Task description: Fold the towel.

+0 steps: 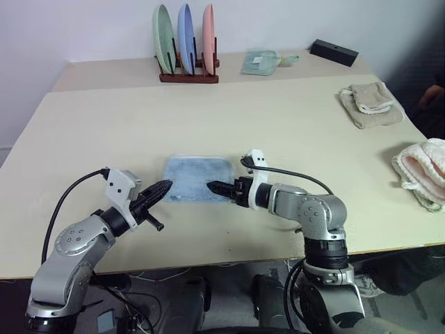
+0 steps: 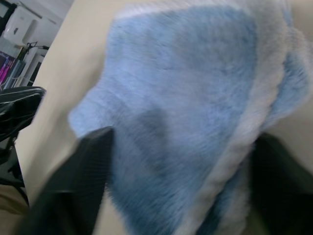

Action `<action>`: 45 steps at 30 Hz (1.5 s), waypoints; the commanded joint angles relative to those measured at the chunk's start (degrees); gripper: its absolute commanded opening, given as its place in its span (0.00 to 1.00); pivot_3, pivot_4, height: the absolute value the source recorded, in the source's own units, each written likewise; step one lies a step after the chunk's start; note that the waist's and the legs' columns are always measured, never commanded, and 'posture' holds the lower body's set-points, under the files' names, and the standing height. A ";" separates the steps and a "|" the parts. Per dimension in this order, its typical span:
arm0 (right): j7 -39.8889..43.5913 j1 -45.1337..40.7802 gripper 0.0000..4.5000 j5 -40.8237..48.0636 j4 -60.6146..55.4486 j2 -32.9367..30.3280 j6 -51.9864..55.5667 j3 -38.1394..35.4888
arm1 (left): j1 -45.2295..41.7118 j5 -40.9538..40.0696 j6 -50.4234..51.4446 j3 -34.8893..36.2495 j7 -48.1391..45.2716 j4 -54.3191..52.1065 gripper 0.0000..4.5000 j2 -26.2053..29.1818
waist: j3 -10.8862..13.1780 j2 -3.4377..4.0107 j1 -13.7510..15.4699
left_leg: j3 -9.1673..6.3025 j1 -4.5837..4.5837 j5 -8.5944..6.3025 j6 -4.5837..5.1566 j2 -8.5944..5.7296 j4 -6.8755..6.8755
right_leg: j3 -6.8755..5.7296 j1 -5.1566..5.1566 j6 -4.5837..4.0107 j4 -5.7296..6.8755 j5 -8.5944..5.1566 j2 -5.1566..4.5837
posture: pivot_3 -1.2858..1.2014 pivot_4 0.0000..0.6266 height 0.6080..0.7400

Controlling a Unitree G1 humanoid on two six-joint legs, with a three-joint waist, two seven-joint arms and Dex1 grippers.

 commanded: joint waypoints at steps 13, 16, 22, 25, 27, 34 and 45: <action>-8.89 -7.80 0.02 11.11 -4.21 -6.57 -9.20 -26.20 | -2.03 3.29 -1.66 -3.20 -0.12 0.07 0.00 -1.06 | 0.01 0.02 0.32 | -0.01 -0.01 0.00 0.00 -0.05 0.02 | 0.00 0.03 0.00 0.00 0.01 -0.02 | 0.52 0.24 0.98; -13.17 -9.13 0.02 11.52 -1.08 -11.51 -11.96 -33.23 | -4.70 3.88 -1.87 -4.74 -0.50 2.30 0.00 -1.92 | 0.01 0.02 0.24 | 0.01 -0.01 0.01 0.00 -0.11 -0.01 | -0.01 0.03 0.00 0.00 0.01 -0.02 | 0.52 0.24 0.98; -26.22 -4.59 0.02 12.41 -0.18 -13.87 -9.27 -43.56 | -8.96 4.92 -2.51 -8.40 -1.83 5.14 0.00 -3.94 | -0.03 0.09 -0.15 | 0.11 0.01 0.01 0.01 -0.07 -0.06 | 0.02 0.00 -0.01 0.00 0.01 -0.02 | 0.52 0.24 0.98; -32.04 1.81 0.02 15.31 -7.18 -10.98 -4.20 -47.14 | -10.38 4.86 -2.59 -9.05 -2.61 6.37 0.00 -4.42 | -0.03 0.11 0.18 | 0.06 -0.01 0.01 0.02 0.01 -0.07 | 0.01 0.01 -0.02 0.02 0.01 -0.02 | 0.52 0.24 0.98; -34.15 3.68 0.02 17.55 -10.09 -9.87 -2.71 -48.21 | -10.65 4.96 -2.64 -9.35 -3.10 6.77 0.00 -4.48 | 0.00 0.25 0.04 | 0.07 -0.02 0.01 0.03 0.00 -0.04 | 0.03 0.01 -0.01 0.02 0.02 -0.06 | 0.52 0.24 0.98; -37.71 6.51 0.32 22.53 -14.22 -10.28 -2.56 -49.50 | -13.12 5.58 -3.90 -11.05 -5.36 10.09 0.00 -4.62 | -0.02 0.30 0.10 | 0.19 0.03 0.03 0.09 0.04 0.05 | 0.11 0.07 0.00 0.01 0.01 0.00 | 0.52 0.24 0.98; -25.21 18.14 0.76 5.00 -18.83 -32.57 -20.41 -34.91 | -16.31 8.33 -7.80 -9.51 -5.38 17.41 0.00 -5.62 | -0.02 0.31 0.13 | 0.27 0.02 0.02 0.12 -0.07 0.04 | 0.11 0.08 0.04 -0.01 0.00 -0.04 | 0.52 0.24 0.98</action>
